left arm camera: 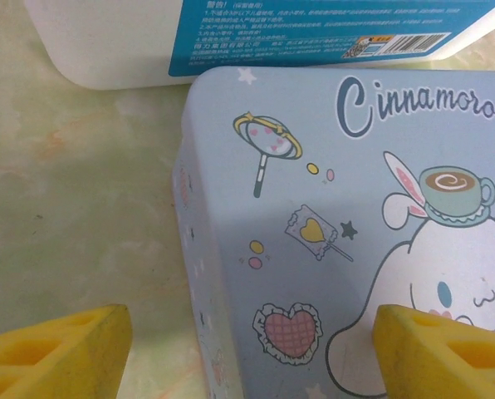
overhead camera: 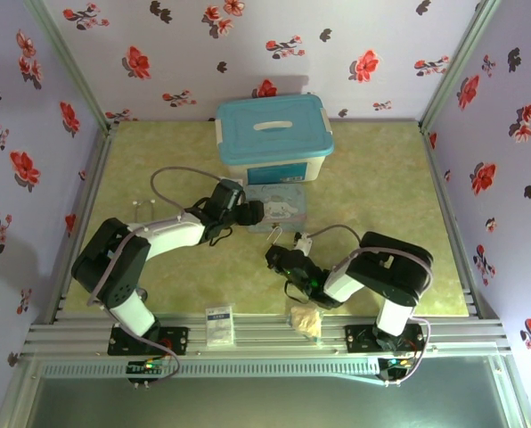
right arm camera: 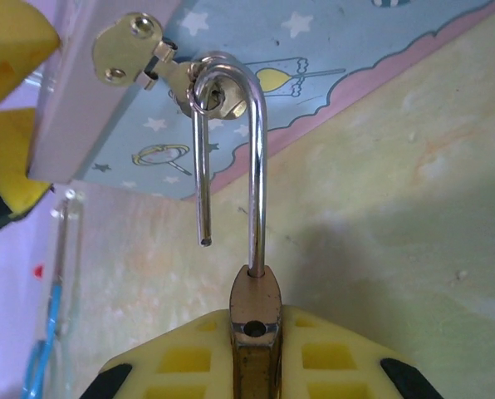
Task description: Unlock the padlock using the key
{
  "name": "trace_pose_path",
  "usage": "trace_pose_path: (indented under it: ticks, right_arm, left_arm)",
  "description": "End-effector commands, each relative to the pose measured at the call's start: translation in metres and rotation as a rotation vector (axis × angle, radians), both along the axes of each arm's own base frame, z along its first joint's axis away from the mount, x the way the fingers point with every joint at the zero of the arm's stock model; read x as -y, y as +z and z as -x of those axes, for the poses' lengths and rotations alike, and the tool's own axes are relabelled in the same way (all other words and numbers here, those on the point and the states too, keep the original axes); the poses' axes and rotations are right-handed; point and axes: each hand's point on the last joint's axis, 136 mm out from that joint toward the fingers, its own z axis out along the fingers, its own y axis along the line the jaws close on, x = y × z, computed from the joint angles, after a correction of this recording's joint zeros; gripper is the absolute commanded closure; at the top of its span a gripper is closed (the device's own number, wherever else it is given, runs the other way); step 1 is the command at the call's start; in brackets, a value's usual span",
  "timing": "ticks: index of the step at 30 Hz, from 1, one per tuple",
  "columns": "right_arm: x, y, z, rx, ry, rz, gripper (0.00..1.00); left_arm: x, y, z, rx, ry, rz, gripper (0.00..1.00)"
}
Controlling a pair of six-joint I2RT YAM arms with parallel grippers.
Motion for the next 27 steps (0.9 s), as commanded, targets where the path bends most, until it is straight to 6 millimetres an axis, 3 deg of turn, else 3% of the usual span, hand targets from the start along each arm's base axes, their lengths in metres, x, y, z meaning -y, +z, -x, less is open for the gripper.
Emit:
trace_pose_path:
  ticks: [1, 6, 9, 16, 20, 27]
  right_arm:
    - [0.014, -0.024, -0.005, -0.043, -0.099, -0.023, 0.97]
    - [0.000, -0.025, -0.014, -0.020, -0.116, -0.093, 0.99]
    - [0.007, -0.034, -0.017, -0.044, -0.180, -0.082, 1.00]
    - [0.012, -0.023, -0.032, 0.021, -0.294, -0.185, 1.00]
    - [0.006, -0.020, -0.040, 0.047, -0.318, -0.230, 1.00]
    - [0.020, -0.011, -0.046, 0.105, -0.365, -0.159, 1.00]
  left_arm:
    - [-0.008, -0.028, 0.013, -0.064, -0.001, -0.043, 0.25]
    - [-0.008, -0.027, 0.014, -0.059, -0.017, -0.041, 0.25]
    - [-0.007, -0.026, 0.015, -0.057, -0.026, -0.047, 0.26]
    - [-0.004, -0.028, 0.016, -0.066, -0.049, -0.048, 0.29]
    - [-0.002, -0.034, 0.018, -0.088, -0.064, -0.047, 0.42]
    - [-0.004, -0.037, 0.022, -0.103, -0.072, -0.058, 0.43]
